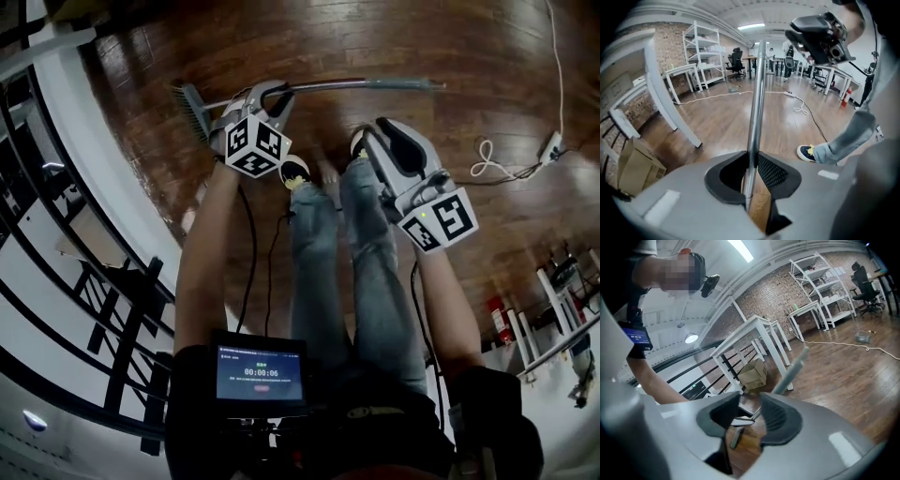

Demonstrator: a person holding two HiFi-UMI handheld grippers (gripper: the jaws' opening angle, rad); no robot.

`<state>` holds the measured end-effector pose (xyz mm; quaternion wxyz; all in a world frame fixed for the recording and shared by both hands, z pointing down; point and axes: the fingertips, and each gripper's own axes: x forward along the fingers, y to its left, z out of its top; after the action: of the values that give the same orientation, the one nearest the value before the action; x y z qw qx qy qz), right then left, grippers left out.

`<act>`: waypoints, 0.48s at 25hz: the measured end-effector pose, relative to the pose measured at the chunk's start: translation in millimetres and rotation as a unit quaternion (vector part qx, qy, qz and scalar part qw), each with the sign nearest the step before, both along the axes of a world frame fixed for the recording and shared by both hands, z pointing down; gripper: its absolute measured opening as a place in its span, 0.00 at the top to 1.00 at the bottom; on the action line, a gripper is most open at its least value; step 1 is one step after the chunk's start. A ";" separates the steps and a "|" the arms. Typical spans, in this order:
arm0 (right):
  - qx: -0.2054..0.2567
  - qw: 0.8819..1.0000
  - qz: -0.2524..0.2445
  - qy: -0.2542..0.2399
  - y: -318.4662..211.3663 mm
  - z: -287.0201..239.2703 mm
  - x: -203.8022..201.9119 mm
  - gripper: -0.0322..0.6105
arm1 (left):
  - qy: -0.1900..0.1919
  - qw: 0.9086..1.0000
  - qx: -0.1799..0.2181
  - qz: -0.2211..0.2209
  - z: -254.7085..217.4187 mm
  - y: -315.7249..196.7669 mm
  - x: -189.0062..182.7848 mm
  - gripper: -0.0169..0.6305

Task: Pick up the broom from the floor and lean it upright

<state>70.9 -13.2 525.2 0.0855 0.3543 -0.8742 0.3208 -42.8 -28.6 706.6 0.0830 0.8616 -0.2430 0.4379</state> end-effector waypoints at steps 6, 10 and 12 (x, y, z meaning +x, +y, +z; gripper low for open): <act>0.008 1.000 0.016 -0.007 -36.1 -54.2 -38.8 0.44 | 0.049 0.996 0.008 -0.079 -71.3 15.3 -31.2 0.83; 0.031 0.999 -0.032 0.001 -53.5 -80.7 -104.6 0.46 | 0.080 0.988 0.007 -0.133 -101.0 18.2 -55.4 0.83; 0.052 0.997 -0.058 0.019 -59.6 -88.1 -138.4 0.54 | 0.092 0.981 0.012 -0.173 -112.4 12.5 -72.3 0.83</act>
<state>-67.6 -72.8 437.1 0.1022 0.3133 -0.9068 0.2628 -115.0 -16.0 594.3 0.1694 0.8442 -0.3845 0.3329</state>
